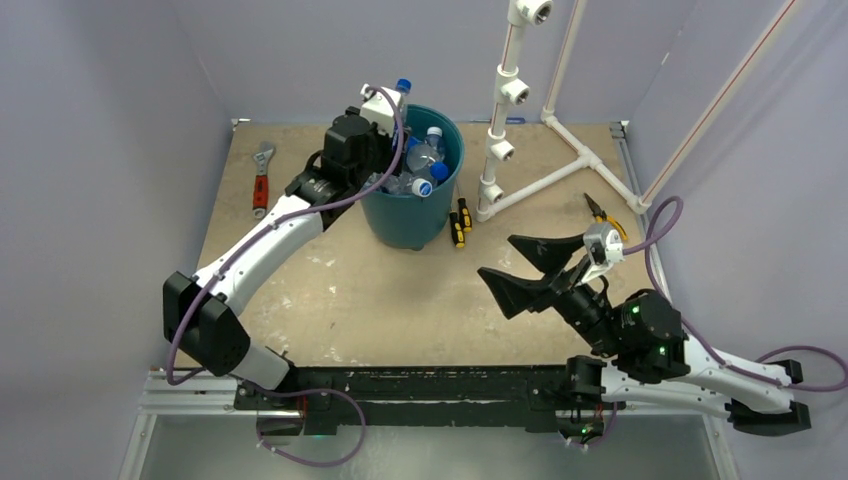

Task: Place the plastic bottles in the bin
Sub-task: Place the plastic bottle in the trash bin, then reset both arms

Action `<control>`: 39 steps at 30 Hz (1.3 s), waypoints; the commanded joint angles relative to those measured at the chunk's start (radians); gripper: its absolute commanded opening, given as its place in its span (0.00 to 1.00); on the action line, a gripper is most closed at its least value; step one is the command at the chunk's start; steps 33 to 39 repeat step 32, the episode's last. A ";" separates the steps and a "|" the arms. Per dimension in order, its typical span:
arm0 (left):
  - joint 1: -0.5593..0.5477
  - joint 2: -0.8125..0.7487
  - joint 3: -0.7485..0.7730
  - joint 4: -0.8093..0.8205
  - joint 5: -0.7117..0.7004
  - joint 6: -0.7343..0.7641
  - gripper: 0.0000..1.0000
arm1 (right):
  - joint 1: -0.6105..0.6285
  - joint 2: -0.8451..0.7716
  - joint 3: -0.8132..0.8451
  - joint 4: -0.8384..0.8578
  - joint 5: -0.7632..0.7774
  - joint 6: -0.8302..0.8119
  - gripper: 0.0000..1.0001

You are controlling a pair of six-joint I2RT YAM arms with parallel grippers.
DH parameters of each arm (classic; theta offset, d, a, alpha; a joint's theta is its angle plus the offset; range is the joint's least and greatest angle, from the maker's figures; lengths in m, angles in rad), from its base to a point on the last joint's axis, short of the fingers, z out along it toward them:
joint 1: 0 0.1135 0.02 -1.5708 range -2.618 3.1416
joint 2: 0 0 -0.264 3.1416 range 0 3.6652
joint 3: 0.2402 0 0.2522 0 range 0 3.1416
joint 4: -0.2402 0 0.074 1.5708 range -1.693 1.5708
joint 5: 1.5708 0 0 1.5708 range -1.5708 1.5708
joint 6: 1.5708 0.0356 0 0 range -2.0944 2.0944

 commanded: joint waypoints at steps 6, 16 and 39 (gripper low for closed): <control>0.000 -0.133 0.027 0.074 0.055 -0.052 0.73 | 0.005 0.014 0.024 0.006 0.033 -0.025 0.97; 0.000 -0.373 -0.087 -0.043 -0.310 -0.283 0.99 | 0.006 0.035 -0.033 0.055 0.159 -0.017 0.99; 0.000 -0.579 -0.218 -0.319 -0.600 -0.586 0.99 | 0.005 0.115 -0.075 0.211 0.420 0.039 0.99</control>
